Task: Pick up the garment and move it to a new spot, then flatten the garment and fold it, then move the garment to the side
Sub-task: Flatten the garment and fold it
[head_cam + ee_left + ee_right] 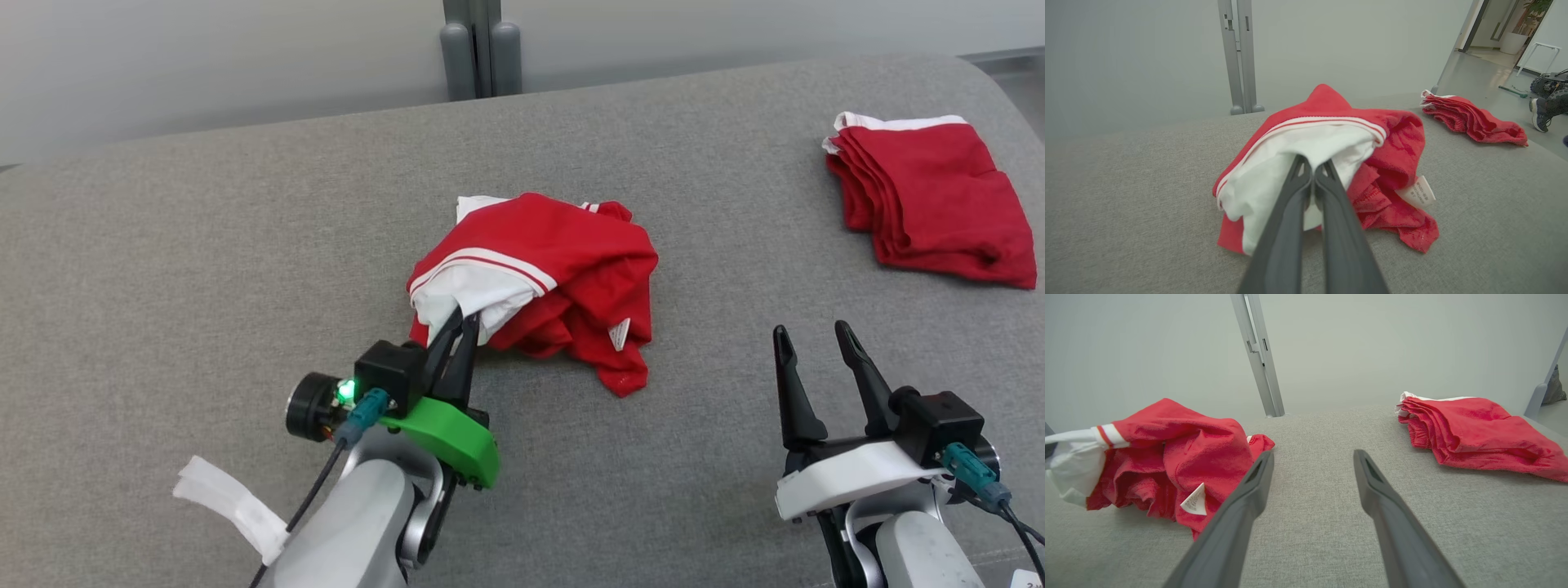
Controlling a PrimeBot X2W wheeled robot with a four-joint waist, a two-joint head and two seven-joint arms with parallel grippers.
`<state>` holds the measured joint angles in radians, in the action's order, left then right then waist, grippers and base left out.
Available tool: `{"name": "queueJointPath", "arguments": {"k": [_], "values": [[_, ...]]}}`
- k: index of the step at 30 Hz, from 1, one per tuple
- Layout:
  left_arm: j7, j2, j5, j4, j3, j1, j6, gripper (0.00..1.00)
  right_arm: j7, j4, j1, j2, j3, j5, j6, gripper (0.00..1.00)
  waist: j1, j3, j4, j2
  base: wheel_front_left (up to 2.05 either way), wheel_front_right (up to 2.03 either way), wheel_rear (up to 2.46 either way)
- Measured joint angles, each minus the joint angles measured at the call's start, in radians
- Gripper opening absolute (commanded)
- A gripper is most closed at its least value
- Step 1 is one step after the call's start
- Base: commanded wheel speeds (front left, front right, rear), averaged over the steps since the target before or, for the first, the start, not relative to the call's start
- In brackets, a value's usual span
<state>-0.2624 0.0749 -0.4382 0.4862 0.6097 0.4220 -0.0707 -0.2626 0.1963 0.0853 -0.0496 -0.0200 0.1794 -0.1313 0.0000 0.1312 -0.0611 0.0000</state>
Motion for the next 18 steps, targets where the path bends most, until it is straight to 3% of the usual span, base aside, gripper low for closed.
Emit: {"name": "queueJointPath", "arguments": {"k": [5,10,18], "values": [[0.0,0.06,0.029,-0.113,-0.067,0.03,-0.031,0.0,0.0,0.004,-0.013,0.0,-0.001,0.01,0.0,1.0,0.0,-0.039,0.023,0.0,0.0,0.0,0.0],[-0.002,0.156,0.032,-0.179,-0.161,0.023,-0.081,0.0,0.0,0.006,-0.02,0.0,-0.002,0.013,0.0,1.0,0.0,-0.064,0.039,0.0,0.0,0.0,0.0],[-0.002,0.294,-0.01,-0.26,-0.338,-0.122,-0.179,0.0,0.0,0.005,-0.037,0.0,0.016,0.017,0.0,1.0,0.0,-0.06,0.048,0.0,0.0,0.0,0.0]]}}
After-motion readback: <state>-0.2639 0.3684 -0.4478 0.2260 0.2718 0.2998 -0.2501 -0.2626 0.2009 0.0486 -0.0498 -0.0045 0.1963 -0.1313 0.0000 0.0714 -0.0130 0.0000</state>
